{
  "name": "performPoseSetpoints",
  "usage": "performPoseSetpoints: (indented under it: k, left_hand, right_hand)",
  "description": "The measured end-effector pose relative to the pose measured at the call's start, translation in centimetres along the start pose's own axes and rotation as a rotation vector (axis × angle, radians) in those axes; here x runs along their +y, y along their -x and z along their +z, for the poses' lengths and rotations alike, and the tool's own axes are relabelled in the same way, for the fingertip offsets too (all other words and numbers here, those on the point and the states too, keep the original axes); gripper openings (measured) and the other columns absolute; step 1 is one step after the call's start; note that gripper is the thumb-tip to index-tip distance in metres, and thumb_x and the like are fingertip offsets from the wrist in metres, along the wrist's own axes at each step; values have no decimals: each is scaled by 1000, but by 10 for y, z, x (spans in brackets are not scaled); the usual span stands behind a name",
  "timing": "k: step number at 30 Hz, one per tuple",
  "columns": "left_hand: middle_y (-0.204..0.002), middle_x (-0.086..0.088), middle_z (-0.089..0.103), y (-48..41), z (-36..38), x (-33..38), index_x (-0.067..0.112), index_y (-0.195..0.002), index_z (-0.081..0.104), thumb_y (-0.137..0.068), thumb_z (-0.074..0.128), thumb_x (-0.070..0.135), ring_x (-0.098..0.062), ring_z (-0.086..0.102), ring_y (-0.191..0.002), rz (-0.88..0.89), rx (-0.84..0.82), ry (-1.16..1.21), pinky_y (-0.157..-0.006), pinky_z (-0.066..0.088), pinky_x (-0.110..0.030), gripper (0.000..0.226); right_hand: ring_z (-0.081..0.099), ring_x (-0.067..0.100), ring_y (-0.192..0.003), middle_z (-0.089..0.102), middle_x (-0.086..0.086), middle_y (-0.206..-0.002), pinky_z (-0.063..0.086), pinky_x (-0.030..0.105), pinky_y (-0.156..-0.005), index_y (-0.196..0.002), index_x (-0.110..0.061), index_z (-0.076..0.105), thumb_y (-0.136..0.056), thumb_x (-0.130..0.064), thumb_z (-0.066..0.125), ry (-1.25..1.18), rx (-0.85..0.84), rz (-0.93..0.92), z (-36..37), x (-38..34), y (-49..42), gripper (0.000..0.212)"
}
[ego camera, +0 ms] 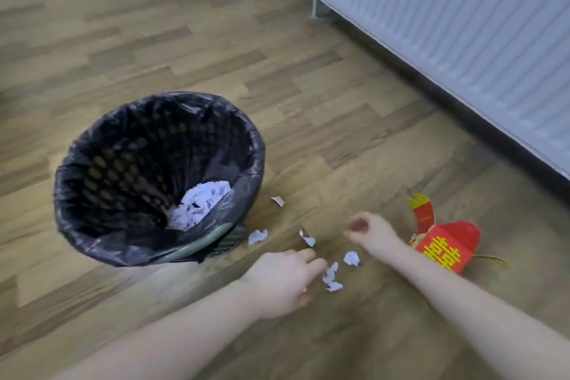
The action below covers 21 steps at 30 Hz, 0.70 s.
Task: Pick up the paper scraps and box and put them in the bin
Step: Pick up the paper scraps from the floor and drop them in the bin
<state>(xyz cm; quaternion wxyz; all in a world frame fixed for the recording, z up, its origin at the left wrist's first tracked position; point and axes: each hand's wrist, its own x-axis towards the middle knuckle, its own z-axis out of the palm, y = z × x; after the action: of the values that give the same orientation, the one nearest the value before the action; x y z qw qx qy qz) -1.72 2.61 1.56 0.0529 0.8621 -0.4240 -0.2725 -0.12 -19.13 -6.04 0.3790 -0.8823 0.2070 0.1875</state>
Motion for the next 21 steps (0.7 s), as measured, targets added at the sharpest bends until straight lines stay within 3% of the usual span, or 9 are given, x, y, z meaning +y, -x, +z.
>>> performPoseSetpoints:
  k: [1,3,6,11,16,21]
  left_hand:
    - [-115,-8,49,-7,18,-9,17,-117,42,-87,54,27,-32,54,-103,-64,-52,11,-73,47,-43,34]
    - [-116,-7,49,-22,44,-25,18,-114,43,-85,57,30,-30,52,-106,-193,-96,83,-75,48,-41,34]
    - [-118,-7,48,-42,74,-34,19,-112,45,-81,61,33,-28,48,-111,-323,-111,183,-76,47,-40,38]
    - [-125,-6,42,-65,111,-35,20,-120,40,-76,67,38,-27,46,-114,-467,-83,279,-82,49,-41,55]
    - [-126,-7,44,-79,125,-32,16,-118,39,-80,66,29,-29,48,-113,-514,-61,307,-81,48,-41,48]
    - [-115,-9,55,-82,135,-37,11,-104,50,-85,59,21,-30,53,-107,-474,-33,340,-83,49,-43,25]
  right_hand:
    - [64,25,-94,67,17,-106,46,25,-79,-105,-3,63,-71,-17,76,52,-11,34,8,17,1,39]
    - [58,24,-97,58,13,-114,43,29,-87,-113,-10,58,-63,-29,81,72,-29,67,23,37,7,58]
    - [53,19,-98,39,3,-116,45,31,-87,-116,-24,49,-52,-43,83,55,-120,112,40,43,14,76]
    - [55,22,-98,32,-1,-108,51,36,-82,-111,-31,43,-40,-52,82,161,-97,120,62,44,13,83]
    - [57,22,-89,29,-2,-106,44,30,-68,-113,-26,40,-52,-45,83,226,-75,137,79,46,10,77]
    - [52,23,-76,42,3,-107,41,30,-65,-105,-16,48,-72,-23,73,201,-46,101,92,50,7,42]
